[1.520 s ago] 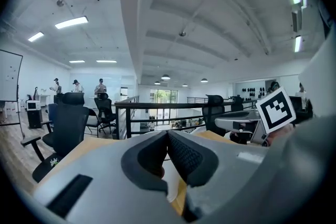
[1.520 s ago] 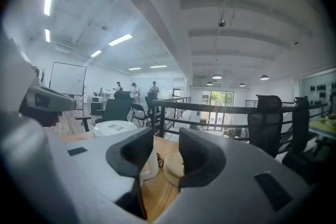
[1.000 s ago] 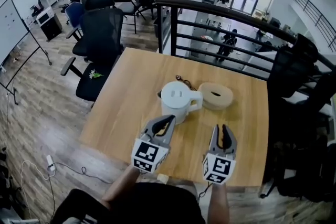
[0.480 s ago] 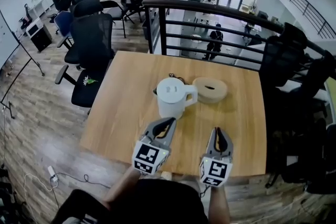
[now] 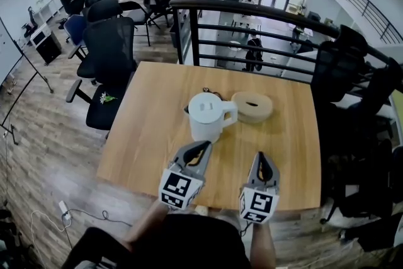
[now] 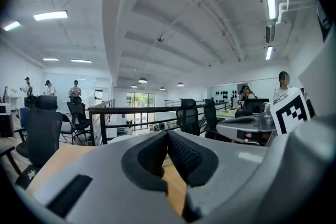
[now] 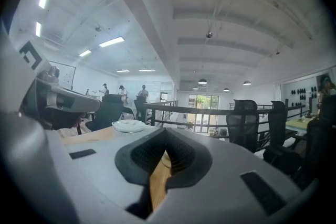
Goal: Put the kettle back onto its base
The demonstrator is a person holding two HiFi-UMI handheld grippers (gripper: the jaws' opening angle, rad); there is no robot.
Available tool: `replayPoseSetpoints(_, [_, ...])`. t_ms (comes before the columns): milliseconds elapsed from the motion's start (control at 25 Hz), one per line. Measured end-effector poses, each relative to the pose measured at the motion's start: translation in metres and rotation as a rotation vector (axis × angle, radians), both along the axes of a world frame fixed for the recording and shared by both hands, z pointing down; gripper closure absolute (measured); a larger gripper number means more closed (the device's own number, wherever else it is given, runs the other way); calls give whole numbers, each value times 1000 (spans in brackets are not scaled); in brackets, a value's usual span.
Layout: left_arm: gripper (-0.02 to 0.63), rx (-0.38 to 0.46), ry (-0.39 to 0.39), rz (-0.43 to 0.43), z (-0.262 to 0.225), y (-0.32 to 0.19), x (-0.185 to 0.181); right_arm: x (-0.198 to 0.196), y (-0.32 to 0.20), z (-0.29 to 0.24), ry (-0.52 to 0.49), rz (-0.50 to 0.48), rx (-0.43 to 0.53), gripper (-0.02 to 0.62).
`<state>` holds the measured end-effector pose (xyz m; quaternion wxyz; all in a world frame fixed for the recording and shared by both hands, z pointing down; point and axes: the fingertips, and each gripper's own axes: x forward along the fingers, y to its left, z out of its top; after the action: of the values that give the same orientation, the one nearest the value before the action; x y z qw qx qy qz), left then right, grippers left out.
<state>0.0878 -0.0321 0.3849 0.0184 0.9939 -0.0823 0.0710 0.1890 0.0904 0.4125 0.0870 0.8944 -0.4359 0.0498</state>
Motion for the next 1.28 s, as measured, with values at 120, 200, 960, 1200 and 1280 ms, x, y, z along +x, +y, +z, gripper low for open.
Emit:
replayPoseSetpoints(120, [604,1,-1,1,1,-1,2,1,-2,4,-7,-2,-9,595])
replayPoseSetpoints(200, [604,0,-2,1,1,-2,2,1,-3,4,-9,-5,-10,595])
replayPoseSetpoints(960, [604,-4,0,-1,1,-3,4,2,-7,4,-7,-21,-24,597])
replayPoseSetpoints(1200, [604,-11,-9,0,2,0,3,1,-6,3,-10,-25,-21,597])
replayPoseSetpoints(1280, [604,-8,-8,0,1,0,3,0,-6,2,-11,-26,-22,597])
